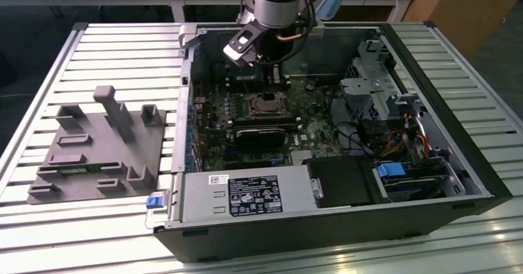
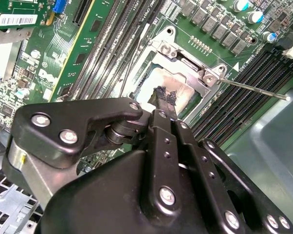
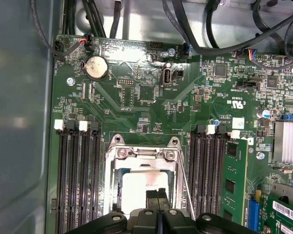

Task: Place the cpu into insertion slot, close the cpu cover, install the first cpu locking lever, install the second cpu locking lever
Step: 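Install the first cpu locking lever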

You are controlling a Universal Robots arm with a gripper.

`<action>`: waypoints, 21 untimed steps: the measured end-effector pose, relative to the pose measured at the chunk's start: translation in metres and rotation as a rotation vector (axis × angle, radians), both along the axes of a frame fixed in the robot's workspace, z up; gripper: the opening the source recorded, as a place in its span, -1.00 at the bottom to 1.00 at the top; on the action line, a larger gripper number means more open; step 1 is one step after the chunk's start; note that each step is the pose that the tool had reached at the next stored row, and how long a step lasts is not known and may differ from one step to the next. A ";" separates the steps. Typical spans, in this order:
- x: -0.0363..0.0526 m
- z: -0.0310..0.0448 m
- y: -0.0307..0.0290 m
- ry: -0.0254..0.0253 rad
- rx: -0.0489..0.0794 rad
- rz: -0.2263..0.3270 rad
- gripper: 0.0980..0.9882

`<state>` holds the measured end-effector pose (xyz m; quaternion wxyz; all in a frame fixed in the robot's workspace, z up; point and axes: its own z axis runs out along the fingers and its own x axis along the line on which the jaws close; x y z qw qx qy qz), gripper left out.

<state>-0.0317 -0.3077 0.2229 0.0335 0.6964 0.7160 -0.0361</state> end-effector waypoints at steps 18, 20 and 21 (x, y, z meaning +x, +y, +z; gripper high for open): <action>0.0000 0.0031 0.0000 -0.0001 -0.009 0.000 -0.98; 0.0001 0.0035 0.0000 0.0000 -0.010 0.000 -0.98; 0.0001 0.0036 0.0000 0.0001 -0.011 0.000 -0.98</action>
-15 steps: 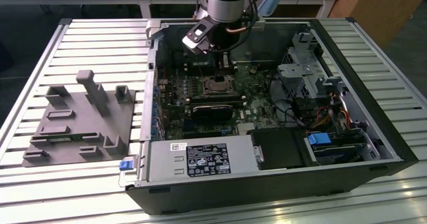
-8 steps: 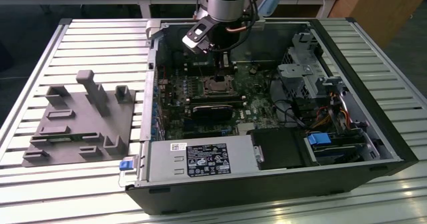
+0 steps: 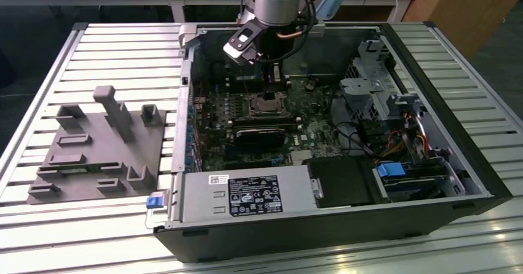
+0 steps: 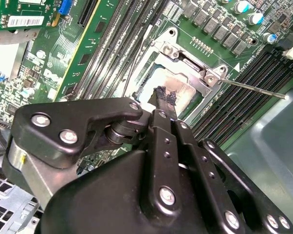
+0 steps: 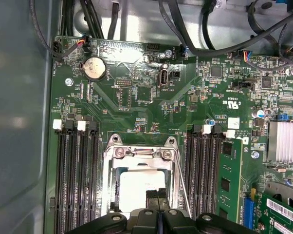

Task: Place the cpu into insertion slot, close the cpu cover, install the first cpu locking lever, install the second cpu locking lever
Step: 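Install the first cpu locking lever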

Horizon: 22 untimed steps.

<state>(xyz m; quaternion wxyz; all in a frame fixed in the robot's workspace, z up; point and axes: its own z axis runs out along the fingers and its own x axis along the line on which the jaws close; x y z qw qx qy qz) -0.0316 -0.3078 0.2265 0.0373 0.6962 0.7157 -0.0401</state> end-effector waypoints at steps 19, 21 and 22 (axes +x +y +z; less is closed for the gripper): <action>0.0006 0.0029 0.0000 0.0000 -0.012 0.000 -0.98; 0.0006 0.0034 0.0000 -0.0001 -0.013 0.000 -0.98; 0.0006 0.0037 0.0000 0.0000 -0.014 0.000 -0.98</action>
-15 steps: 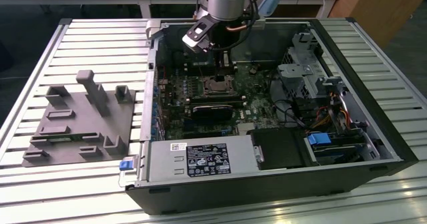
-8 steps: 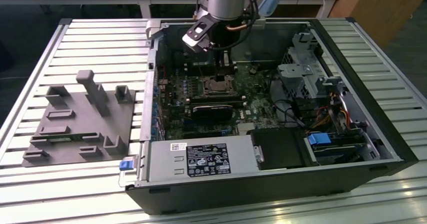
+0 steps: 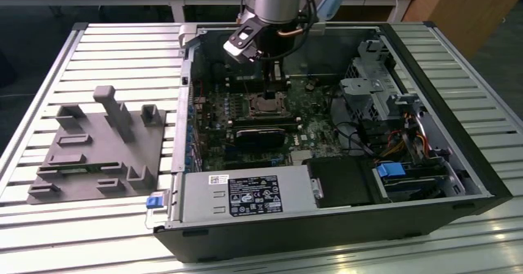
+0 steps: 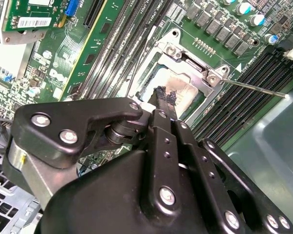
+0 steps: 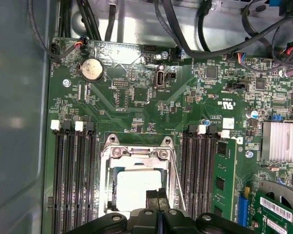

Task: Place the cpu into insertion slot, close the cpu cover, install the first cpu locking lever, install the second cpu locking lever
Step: 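Install the first cpu locking lever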

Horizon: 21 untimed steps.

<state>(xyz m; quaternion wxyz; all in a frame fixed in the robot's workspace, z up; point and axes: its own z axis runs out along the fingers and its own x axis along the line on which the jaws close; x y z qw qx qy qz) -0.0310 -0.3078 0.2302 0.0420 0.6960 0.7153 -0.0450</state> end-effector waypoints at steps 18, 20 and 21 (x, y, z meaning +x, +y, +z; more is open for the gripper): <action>0.0002 0.0047 0.0000 -0.0001 -0.009 0.000 -0.98; 0.0002 0.0053 0.0000 0.0000 -0.010 0.000 -0.98; 0.0002 0.0055 0.0000 0.0000 -0.010 0.000 -0.98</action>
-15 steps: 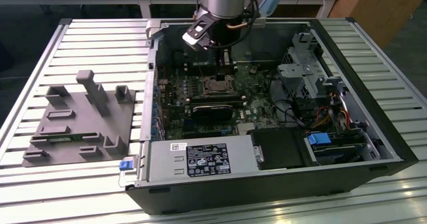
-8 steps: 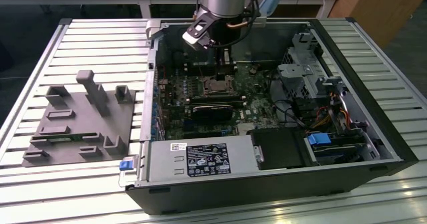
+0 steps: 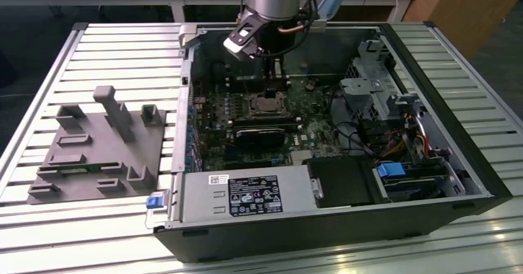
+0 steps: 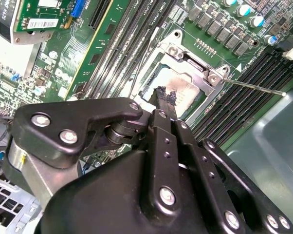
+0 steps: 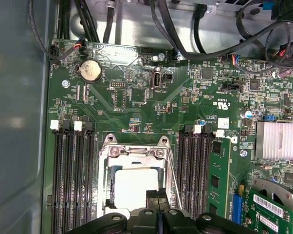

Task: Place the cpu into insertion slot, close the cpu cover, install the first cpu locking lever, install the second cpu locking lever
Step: 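Install the first cpu locking lever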

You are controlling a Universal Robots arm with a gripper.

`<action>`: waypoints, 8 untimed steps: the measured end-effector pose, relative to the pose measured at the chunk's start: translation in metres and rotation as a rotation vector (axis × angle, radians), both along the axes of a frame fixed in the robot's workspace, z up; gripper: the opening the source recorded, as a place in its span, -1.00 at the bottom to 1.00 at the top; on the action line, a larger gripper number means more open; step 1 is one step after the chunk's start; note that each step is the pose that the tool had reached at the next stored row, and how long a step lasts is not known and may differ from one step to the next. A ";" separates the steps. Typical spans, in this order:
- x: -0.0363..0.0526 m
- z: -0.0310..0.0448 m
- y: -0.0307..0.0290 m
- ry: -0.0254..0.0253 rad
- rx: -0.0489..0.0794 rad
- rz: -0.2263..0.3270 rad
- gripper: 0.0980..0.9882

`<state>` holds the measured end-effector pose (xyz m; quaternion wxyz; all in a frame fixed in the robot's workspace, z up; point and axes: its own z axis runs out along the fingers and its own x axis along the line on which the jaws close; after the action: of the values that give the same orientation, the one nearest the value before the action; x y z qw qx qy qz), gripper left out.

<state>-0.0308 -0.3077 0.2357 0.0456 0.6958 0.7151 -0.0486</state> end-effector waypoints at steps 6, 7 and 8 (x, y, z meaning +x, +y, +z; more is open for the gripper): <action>0.0001 0.0014 0.0000 0.0000 -0.003 0.000 -0.98; 0.0001 0.0017 0.0000 0.0000 -0.003 0.000 -0.98; 0.0001 0.0020 0.0000 0.0000 -0.004 0.000 -0.98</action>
<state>-0.0307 -0.3077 0.2377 0.0470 0.6958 0.7149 -0.0501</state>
